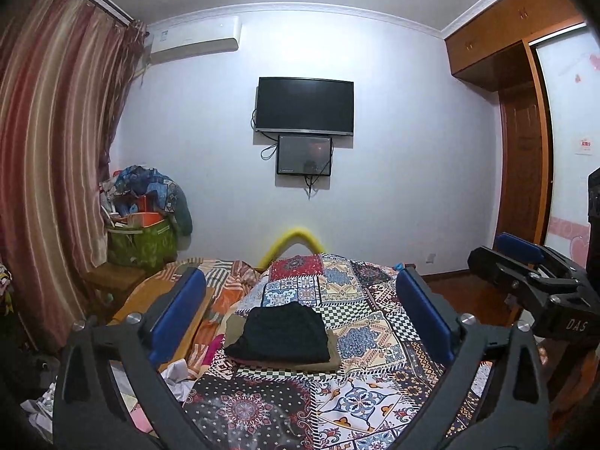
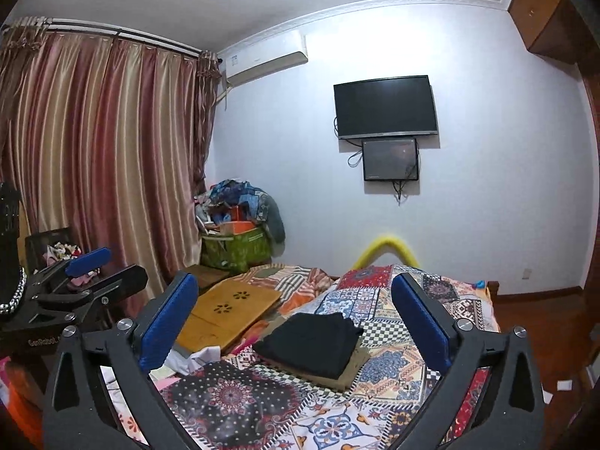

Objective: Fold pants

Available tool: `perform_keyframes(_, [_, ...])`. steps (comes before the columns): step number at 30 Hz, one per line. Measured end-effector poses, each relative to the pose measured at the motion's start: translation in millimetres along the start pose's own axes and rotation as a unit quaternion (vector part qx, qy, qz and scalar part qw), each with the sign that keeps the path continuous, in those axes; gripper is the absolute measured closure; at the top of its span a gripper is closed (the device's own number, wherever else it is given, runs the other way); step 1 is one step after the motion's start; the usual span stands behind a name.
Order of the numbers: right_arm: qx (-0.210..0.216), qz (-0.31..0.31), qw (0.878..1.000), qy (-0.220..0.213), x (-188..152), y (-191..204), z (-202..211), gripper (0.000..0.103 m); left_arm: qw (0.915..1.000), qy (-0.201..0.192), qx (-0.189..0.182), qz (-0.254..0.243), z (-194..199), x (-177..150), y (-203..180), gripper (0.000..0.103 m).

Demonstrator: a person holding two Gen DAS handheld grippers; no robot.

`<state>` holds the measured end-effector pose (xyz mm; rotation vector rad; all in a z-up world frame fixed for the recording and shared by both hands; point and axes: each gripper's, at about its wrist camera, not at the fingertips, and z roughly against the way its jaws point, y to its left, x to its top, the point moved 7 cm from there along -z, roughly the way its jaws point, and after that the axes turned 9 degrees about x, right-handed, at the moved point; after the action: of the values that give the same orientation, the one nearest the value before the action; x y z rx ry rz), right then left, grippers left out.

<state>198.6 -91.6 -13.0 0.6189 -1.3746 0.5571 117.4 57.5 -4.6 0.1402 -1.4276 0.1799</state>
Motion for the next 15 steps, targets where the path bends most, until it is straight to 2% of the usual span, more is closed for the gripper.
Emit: perform_keyframes(15, [-0.013, -0.009, 1.000, 0.003, -12, -5, 7, 0.000, 0.9999, 0.011, -0.006, 0.000, -3, -11, -8, 0.000])
